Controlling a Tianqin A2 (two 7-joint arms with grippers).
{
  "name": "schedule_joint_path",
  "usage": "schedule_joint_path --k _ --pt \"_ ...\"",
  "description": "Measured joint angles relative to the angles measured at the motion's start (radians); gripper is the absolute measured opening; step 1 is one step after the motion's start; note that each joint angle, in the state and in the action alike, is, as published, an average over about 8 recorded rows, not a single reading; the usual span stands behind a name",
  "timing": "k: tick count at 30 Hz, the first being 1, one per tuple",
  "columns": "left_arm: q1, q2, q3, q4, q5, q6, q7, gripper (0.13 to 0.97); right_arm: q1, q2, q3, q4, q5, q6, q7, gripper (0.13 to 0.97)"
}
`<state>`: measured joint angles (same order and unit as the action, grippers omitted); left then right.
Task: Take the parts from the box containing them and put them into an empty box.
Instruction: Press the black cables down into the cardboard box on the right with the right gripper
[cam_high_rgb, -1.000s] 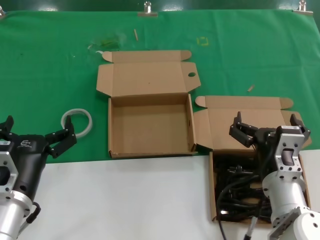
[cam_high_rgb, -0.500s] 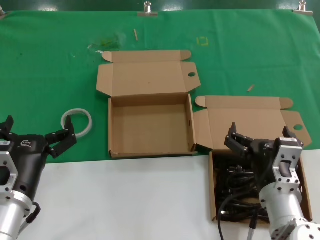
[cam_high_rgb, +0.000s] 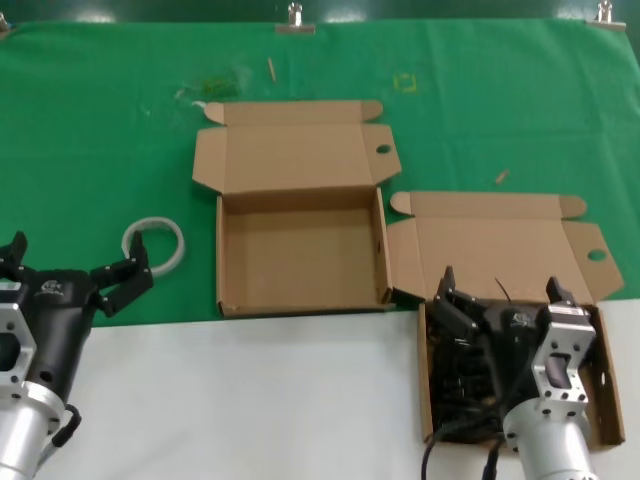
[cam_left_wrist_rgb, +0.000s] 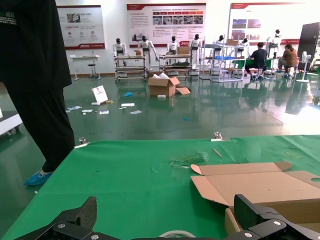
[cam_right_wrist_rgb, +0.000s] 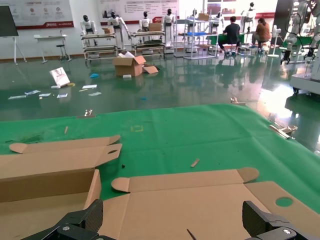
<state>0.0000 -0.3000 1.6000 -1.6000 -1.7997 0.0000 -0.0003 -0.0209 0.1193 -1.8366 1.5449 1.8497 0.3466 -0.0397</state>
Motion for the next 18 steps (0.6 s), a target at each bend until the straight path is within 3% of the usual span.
schedule_joint_path --k 11,18 --pt "0.000 0.000 0.000 0.000 0.000 0.000 0.000 0.965 -0.094 0.000 -0.039 0.084 -0.013 0.068 0.020 0.966" --pt "0.000 0.000 0.000 0.000 0.000 0.000 0.000 0.965 -0.156 0.000 -0.057 0.131 0.036 0.146 -0.105 0.966"
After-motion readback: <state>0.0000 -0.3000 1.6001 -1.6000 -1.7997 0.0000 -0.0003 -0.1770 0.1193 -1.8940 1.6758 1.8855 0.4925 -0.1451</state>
